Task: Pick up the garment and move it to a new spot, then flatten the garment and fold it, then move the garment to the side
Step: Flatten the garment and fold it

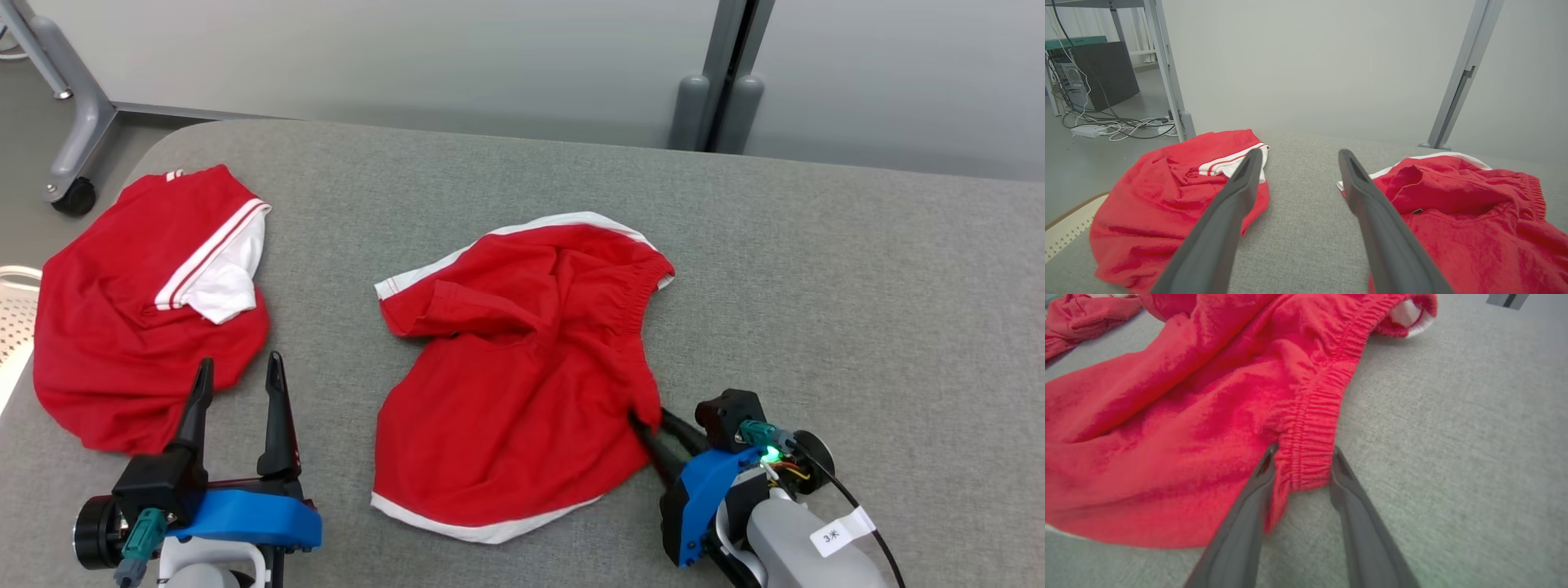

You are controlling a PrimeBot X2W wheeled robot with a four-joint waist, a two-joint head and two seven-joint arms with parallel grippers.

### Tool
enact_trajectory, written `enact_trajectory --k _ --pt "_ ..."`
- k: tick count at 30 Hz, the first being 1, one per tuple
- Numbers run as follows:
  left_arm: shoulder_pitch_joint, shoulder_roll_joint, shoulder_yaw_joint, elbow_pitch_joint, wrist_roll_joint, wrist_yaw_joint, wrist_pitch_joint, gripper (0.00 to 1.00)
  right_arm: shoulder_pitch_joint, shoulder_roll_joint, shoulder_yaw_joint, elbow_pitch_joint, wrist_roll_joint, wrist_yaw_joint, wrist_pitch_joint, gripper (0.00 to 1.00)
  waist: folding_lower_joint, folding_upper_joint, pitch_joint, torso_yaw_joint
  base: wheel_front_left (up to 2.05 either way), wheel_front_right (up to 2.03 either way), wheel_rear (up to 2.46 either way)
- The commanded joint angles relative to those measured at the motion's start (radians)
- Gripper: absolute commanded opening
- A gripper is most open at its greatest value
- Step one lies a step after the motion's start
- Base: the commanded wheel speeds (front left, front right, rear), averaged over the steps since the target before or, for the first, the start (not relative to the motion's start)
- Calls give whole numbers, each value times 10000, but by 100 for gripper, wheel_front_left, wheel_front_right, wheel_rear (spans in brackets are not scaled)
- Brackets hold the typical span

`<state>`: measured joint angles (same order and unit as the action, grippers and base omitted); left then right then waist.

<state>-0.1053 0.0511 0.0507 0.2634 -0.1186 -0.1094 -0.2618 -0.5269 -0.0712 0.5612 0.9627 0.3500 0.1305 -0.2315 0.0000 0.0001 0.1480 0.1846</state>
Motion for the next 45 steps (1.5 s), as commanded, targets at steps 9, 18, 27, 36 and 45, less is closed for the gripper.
enact_trajectory --k 9,18,27,36,45 --pt "167 -12 -13 37 -75 107 -47 100 693 -683 -801 -950 229 3 -320 0 0 -1 -354 -555 0 0 0" --pt "382 -12 4 -64 -118 152 -47 100 3312 -1450 -2539 -3565 -514 3 504 0 0 -1 -589 -986 0 0 0" --pt "312 -10 23 -58 -111 108 -47 100 5142 -1066 -4032 -7007 -961 5 2222 100 0 -1 -548 -1206 0 0 0" --pt "216 -10 7 5 -56 65 -47 100 4562 -1345 -4334 -8236 -1434 5 3063 100 0 -1 -568 -1172 0 0 0" --pt "50 -12 -122 -23 -91 48 -47 100 2693 -1719 -3476 -6603 -1561 3 3405 100 0 -1 -307 -916 0 0 0"
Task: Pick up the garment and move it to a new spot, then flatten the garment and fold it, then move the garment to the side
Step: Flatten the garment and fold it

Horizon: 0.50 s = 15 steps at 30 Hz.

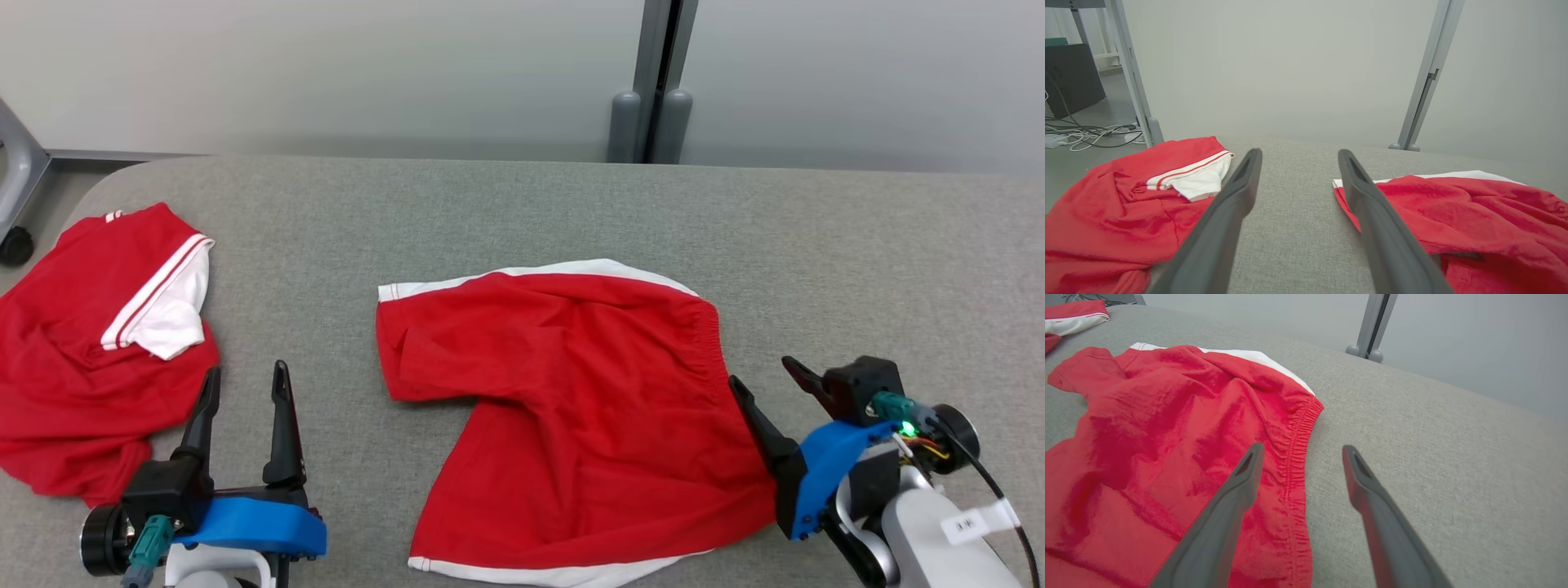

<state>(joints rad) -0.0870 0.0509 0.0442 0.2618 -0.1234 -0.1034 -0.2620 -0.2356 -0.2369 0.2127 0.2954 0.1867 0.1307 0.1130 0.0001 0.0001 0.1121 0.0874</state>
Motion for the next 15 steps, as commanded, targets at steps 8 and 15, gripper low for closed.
enact_trajectory --k 8,15 --pt "-332 -10 -116 -9 -154 35 -45 100 -1660 -129 964 2366 264 1 -169 100 -1 -1 432 326 0 0 0" --pt "-452 -12 -205 3 -249 108 -45 100 -2447 25 1643 4191 490 1 -510 100 -1 -1 649 415 0 0 0"
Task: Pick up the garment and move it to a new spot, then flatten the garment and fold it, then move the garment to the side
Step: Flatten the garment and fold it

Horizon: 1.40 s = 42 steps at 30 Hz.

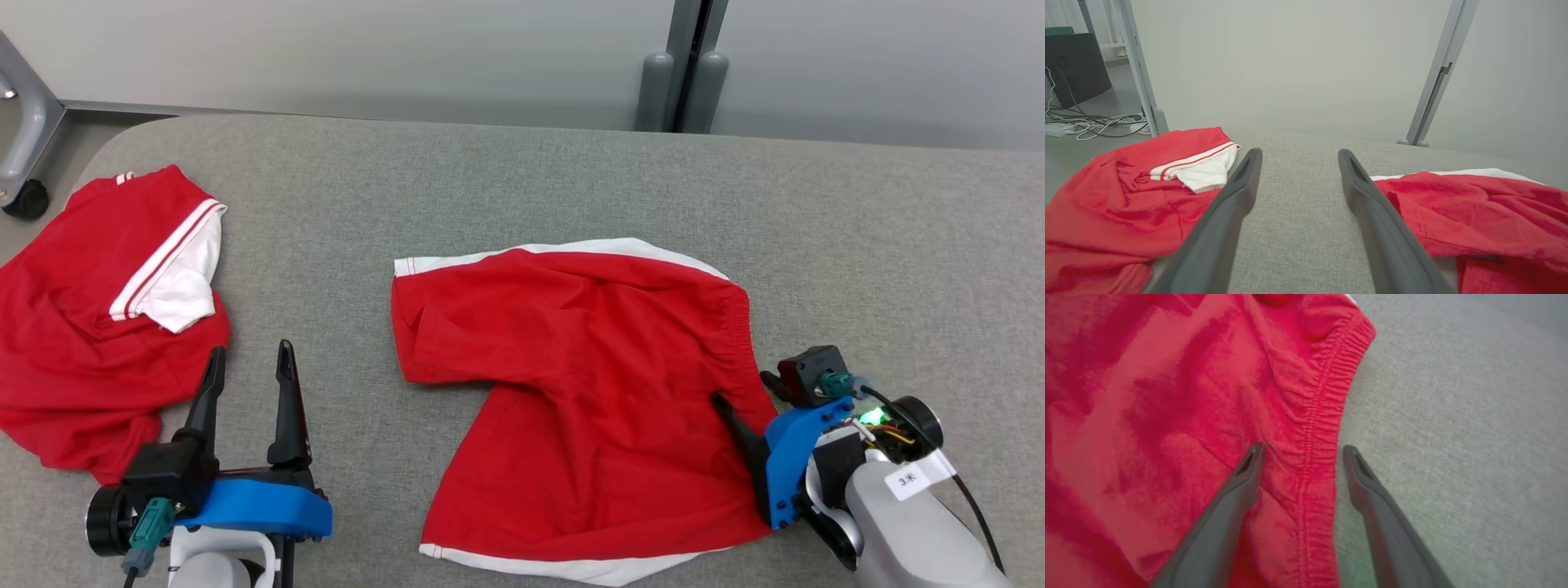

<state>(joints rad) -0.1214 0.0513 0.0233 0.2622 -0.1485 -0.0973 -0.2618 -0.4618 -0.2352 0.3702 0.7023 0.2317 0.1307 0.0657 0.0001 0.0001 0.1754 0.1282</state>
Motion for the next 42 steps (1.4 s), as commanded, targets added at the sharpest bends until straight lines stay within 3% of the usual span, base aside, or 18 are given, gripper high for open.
enact_trajectory --k 1,2,3,4,10,14,23,24,25,26,34,37,42 --pt "-116 -16 -4 2 -17 54 -47 100 -270 38 167 346 104 1 -42 100 -1 -1 28 5 0 0 0" --pt "-121 -14 -10 9 -24 58 -48 100 -342 92 277 565 179 3 -42 83 -1 -1 33 -2 0 0 0" --pt "-130 -14 -18 21 -34 66 -47 100 -413 131 408 743 237 3 -98 12 -1 -1 30 -8 0 0 0" --pt "-143 -16 -27 32 -41 74 -48 100 -511 152 497 843 292 3 -225 0 -1 -1 24 -9 0 0 0" --pt "-107 -17 -33 5 -35 93 -48 100 -1270 162 633 866 482 1 -1264 0 -1 -1 -54 -18 0 0 0" --pt "-137 -13 -115 -35 -87 95 -47 100 -1905 193 593 850 621 1 -1392 0 -1 -1 -3 59 0 0 0" --pt "-342 -14 -207 30 -184 118 -47 100 -3307 860 483 2280 432 2 -1574 0 -1 -1 301 302 0 0 0" --pt "-369 -16 -211 42 -184 122 -48 100 -3420 931 492 2499 375 2 -1694 16 -1 -1 316 308 0 0 0" --pt "-382 -16 -203 57 -183 125 -47 100 -3488 1045 491 2720 383 2 -1816 54 -1 -1 318 302 0 0 0" --pt "-380 -14 -185 65 -170 127 -47 100 -3533 1139 467 2935 432 2 -1934 100 -1 -1 301 279 0 0 0" --pt "-128 -17 6 145 11 52 -47 100 -2979 1099 192 3230 939 2 -3204 100 -1 -1 -141 -109 0 0 0" --pt "-14 -14 117 121 82 23 -47 100 -2457 812 -42 2725 1151 2 -3309 100 -1 -1 -287 -329 0 0 0" --pt "192 -16 246 60 194 10 -48 100 -980 220 -1193 727 1126 2 -3315 100 -1 -1 -486 -646 0 0 0"
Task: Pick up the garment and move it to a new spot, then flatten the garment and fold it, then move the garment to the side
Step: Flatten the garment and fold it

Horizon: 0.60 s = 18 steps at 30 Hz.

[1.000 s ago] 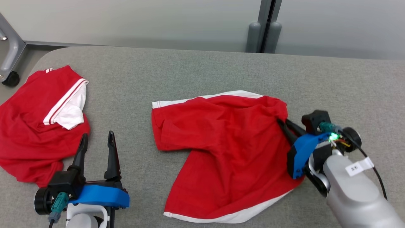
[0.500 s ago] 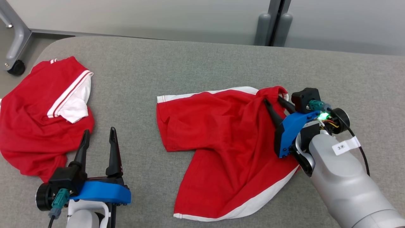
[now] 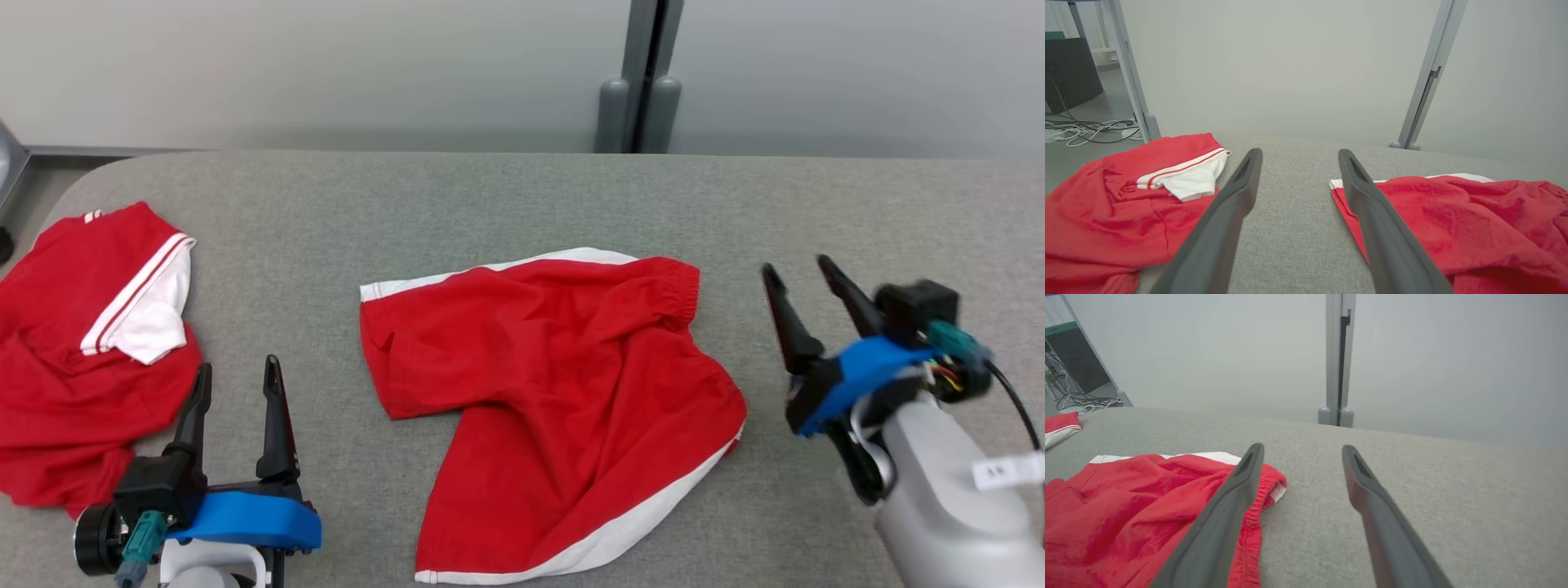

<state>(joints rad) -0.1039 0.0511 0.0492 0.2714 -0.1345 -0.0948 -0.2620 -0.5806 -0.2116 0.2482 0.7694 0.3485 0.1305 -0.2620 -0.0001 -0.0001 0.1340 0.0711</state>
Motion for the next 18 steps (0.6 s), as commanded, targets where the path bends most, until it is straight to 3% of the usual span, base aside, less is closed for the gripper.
enact_trajectory --k 1,5,11,18 --pt "52 -12 37 -52 58 -18 -45 100 525 -66 -263 -384 -79 5 -36 100 1 1 -113 -133 0 0 0" --pt "208 -12 155 -65 154 -55 -45 100 1776 -52 -1291 -1948 -464 5 -37 100 1 1 -246 -302 0 0 0" --pt "412 -12 198 -13 251 -104 -46 100 3743 692 -2192 -4026 -1112 5 -39 100 1 1 -427 -484 0 0 0" --pt "541 -11 184 96 346 -164 -46 100 5082 1345 -2286 -4933 -1293 5 -40 100 1 1 -624 -455 0 0 0"
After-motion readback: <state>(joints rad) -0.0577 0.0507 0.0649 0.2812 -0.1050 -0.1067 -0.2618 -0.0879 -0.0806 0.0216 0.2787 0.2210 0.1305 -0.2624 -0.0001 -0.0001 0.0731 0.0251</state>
